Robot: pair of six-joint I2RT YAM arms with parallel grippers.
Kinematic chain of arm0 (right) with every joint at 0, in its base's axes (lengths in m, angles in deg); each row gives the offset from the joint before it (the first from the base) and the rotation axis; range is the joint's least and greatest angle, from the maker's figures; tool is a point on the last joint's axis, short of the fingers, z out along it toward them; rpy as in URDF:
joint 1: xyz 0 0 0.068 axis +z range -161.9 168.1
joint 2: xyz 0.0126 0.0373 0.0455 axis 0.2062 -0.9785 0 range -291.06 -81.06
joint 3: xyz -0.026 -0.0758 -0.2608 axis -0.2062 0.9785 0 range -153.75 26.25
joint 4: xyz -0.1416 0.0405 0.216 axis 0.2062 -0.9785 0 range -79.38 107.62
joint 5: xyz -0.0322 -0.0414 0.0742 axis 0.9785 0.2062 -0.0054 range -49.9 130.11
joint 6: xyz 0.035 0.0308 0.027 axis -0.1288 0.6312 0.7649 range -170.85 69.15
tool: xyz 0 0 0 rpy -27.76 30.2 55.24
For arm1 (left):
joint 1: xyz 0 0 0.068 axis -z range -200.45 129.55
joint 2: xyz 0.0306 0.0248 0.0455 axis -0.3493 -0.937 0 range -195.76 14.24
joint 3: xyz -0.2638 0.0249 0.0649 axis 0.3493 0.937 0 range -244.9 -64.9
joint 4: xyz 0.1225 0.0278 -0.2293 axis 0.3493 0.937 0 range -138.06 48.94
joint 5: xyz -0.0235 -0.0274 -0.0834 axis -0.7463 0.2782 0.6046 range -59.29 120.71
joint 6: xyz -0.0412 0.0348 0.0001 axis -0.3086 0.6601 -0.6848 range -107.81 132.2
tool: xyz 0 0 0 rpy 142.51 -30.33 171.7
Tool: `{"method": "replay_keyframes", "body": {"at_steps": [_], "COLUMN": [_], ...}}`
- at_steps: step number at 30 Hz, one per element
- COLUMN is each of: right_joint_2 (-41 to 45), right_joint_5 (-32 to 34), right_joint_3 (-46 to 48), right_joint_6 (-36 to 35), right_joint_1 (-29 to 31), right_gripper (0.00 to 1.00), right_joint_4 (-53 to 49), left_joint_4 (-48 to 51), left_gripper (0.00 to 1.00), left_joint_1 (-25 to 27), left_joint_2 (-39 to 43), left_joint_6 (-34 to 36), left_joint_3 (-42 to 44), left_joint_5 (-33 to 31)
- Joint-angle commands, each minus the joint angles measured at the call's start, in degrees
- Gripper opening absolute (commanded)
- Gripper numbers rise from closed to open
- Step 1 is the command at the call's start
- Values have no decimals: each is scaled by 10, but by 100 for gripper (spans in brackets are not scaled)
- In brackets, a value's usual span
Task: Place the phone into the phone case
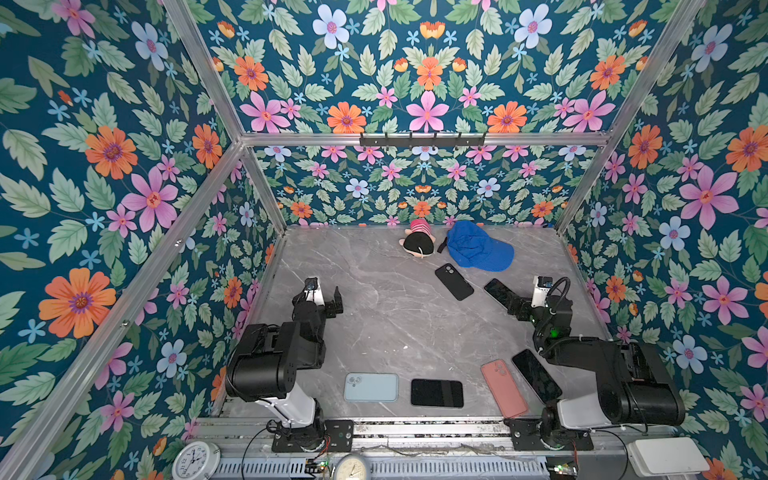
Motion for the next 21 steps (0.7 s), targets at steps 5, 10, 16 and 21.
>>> {"method": "replay_keyframes", "body": {"at_steps": [5,10,16,21], "right_joint_2": [2,2,13,134], "right_joint_5": [0,0,13,69], "right_joint_3": [-2,-2,-1,-103], "right_joint_6": [1,0,1,61], "right_joint_1": [0,0,3,20], "right_gripper": [99,99,99,99], "right_joint_4": [9,9,12,-293], "left_joint_4": [-11,-10,-15,98], "left_gripper": [100,100,100,100], "left_joint_1": [5,5,4,7], "left_joint_2": [1,1,3,70], "left_joint_6": [1,1,1,-10], "left_joint_3": [-3,-3,0,-30], "left_joint_5": [-14,-14,-16,-73]}}
